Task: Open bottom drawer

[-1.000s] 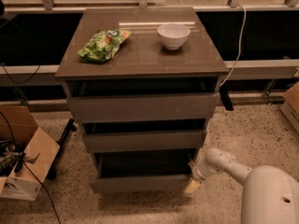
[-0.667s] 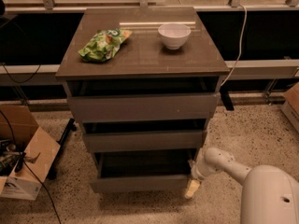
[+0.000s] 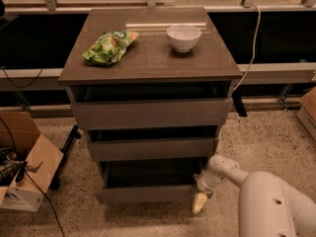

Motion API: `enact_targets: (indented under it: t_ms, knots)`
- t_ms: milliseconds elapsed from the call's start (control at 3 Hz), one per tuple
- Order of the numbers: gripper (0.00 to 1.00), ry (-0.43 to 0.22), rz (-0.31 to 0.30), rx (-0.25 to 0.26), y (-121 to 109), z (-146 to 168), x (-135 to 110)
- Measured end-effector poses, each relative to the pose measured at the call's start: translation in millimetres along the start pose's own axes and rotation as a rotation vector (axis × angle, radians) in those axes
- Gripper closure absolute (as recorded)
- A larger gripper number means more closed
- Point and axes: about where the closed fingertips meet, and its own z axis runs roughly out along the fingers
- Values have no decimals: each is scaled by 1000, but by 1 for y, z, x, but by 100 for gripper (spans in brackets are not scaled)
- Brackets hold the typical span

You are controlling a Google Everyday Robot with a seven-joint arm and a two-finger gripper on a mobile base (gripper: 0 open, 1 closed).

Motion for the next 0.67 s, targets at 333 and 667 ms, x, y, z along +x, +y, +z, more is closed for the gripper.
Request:
enact_targets:
  t_ms: [333, 667]
  knots:
    - [22, 29, 25, -107, 24, 21, 14]
    - [45, 29, 25, -107, 24, 17, 13]
